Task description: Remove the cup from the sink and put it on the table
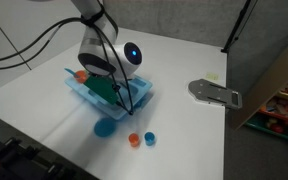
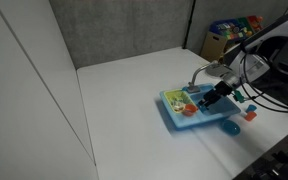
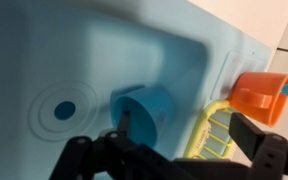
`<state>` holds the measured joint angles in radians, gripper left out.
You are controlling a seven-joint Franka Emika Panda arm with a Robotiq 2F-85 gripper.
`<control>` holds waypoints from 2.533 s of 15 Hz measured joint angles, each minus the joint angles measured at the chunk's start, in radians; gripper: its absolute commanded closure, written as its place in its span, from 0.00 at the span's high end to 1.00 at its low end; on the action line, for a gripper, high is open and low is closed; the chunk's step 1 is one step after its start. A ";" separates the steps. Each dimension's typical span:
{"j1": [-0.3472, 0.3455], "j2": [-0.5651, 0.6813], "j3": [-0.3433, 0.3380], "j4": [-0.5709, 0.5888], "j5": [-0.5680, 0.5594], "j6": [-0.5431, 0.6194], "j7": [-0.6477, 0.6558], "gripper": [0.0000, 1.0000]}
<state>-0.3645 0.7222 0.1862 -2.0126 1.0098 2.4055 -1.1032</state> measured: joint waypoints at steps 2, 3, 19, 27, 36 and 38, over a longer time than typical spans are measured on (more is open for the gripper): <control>0.021 0.010 -0.015 0.013 0.013 -0.008 -0.006 1.00; 0.030 0.015 -0.021 0.021 0.020 -0.011 -0.008 0.96; 0.064 0.036 -0.089 0.075 0.053 -0.039 -0.032 0.28; 0.064 0.033 -0.113 0.083 0.067 -0.087 -0.038 0.02; 0.064 0.001 -0.125 0.074 0.067 -0.107 -0.038 0.03; 0.071 -0.028 -0.135 0.058 0.067 -0.114 -0.037 0.03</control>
<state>-0.2939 0.6941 0.0507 -1.9541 1.0771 2.2912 -1.1405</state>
